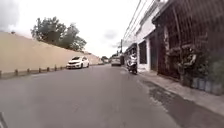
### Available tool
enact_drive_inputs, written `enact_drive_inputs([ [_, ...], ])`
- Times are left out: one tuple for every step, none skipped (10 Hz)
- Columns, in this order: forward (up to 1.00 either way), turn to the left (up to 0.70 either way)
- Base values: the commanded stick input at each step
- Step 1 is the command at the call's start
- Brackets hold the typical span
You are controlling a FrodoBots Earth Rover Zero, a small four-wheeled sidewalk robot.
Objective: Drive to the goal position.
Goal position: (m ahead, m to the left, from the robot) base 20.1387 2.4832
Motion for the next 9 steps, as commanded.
enact_drive_inputs([
  [0.70,0.00],
  [0.70,0.00],
  [0.70,0.00],
  [0.70,0.00],
  [0.70,0.00],
  [0.70,0.00],
  [0.70,0.00],
  [0.70,0.00],
  [0.70,0.00],
])
